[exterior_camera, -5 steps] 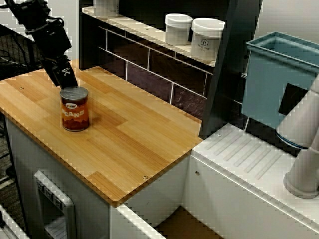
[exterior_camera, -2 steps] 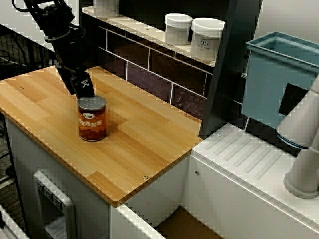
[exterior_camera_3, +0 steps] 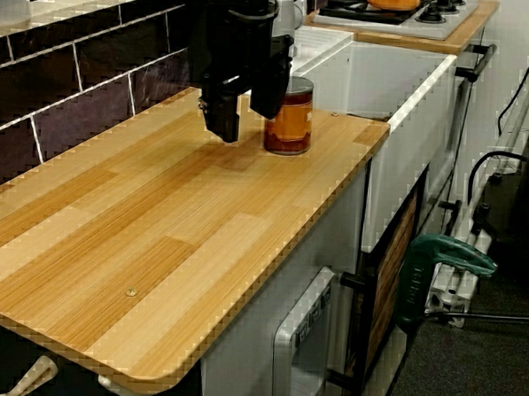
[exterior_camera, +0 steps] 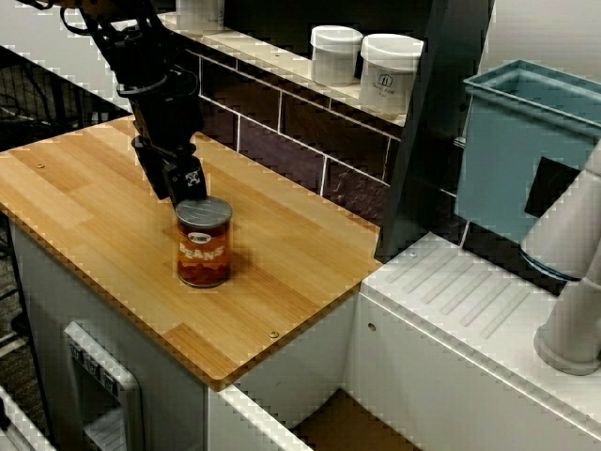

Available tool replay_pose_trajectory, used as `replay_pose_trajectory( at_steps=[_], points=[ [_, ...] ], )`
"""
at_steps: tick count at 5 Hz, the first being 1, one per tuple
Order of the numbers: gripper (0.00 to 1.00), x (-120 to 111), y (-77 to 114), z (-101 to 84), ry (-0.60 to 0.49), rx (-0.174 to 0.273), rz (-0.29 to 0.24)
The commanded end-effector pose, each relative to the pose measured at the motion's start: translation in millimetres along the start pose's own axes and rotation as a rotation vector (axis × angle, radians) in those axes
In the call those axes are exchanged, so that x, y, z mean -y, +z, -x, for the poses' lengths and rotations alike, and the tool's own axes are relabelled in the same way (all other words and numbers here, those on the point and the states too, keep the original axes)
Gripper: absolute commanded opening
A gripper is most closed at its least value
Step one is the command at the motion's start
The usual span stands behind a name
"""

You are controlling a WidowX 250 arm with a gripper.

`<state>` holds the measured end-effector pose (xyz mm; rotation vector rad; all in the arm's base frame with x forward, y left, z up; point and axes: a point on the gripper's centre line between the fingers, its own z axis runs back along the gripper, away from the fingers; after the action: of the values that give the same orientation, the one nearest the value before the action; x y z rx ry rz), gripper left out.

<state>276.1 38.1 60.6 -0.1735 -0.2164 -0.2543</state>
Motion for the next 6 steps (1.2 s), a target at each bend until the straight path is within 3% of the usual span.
replay_pose_trajectory(
  at_steps=[1, 2, 3, 4, 5, 6],
  points=[
    [1.00, 22, 12.2, -5.4, -0.005, 0.013, -0.009],
    [1.00, 24, 12.7, -6.2, -0.013, 0.011, -0.009],
    [1.00, 6, 17.4, -5.2, -0.094, -0.007, 0.004],
    [1.00, -11, 23.5, -9.1, -0.284, -0.018, 0.089],
    [1.00, -6, 30.8, -17.9, -0.504, 0.012, 0.115],
    [1.00, 6, 35.4, -24.6, -0.595, 0.030, 0.135]
  ],
)
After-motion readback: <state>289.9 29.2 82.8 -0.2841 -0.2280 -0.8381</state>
